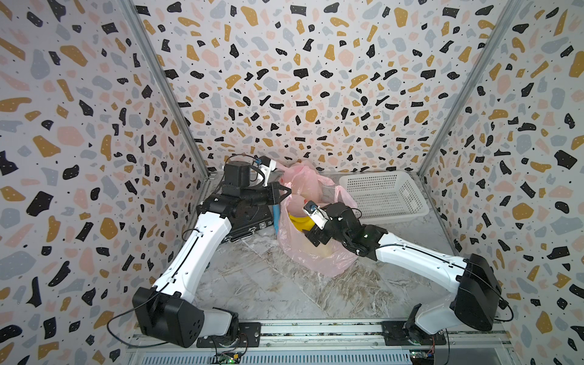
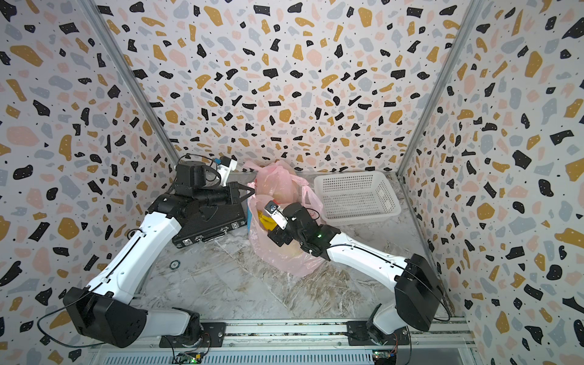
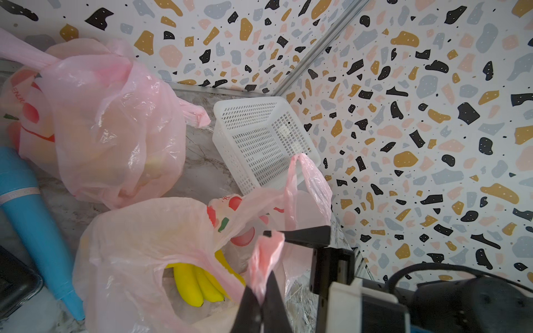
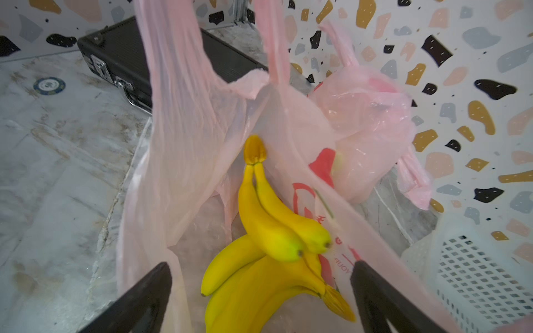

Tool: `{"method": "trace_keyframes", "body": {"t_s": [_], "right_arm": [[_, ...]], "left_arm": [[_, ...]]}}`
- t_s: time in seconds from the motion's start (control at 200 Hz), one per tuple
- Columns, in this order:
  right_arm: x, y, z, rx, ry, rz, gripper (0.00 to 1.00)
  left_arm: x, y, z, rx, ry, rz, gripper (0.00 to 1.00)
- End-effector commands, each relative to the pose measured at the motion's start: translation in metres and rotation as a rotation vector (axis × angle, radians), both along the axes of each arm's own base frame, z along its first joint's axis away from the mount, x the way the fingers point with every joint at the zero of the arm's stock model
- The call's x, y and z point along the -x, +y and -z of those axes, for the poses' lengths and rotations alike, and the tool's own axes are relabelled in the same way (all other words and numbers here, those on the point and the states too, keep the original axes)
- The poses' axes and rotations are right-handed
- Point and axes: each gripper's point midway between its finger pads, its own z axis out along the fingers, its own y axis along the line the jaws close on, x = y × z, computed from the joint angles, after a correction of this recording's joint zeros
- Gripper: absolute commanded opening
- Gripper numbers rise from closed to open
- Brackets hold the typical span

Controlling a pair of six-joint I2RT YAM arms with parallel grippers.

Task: Place the banana into a plastic bag & tie a knot
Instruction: Place the banana into the plastic bag, then adjust the plastic bag at the center of the board.

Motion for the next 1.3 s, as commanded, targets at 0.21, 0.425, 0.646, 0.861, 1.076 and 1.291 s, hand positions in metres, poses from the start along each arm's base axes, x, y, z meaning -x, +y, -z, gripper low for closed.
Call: {"method": "trace_keyframes", "body": {"t_s": [0.21,0.425,0.646,0.861,1.076,1.291], "right_arm": [[0.006,-0.06,-0.093,-0.228,0.034,0.155,0.95],[-0.017,-0.117,-0.102,-0.291,0.035,0.295,0.93],[-0.044,-0.129,-0.103,-0.211,0.06,0.338,0.84],[-0.08,-0.117,-0.08,-0.024,0.188,0.406,0.8],[-0.109,-0.105,-0.066,0.135,0.157,0.463,0.81],[-0.124,-0.086,-0.054,0.274,0.101,0.489,0.83]], "left_arm": [[0.007,0.003,-0.006,-0.021,-0.051,0.0,0.0],[0.007,0.004,-0.004,-0.025,-0.05,0.0,0.0],[0.007,0.004,-0.003,-0.031,-0.047,0.0,0.0],[0.006,0.004,-0.003,-0.034,-0.051,-0.003,0.0],[0.006,0.005,-0.002,-0.035,-0.054,-0.006,0.0],[0.004,0.005,0.0,-0.039,-0.056,-0.007,0.0]]}}
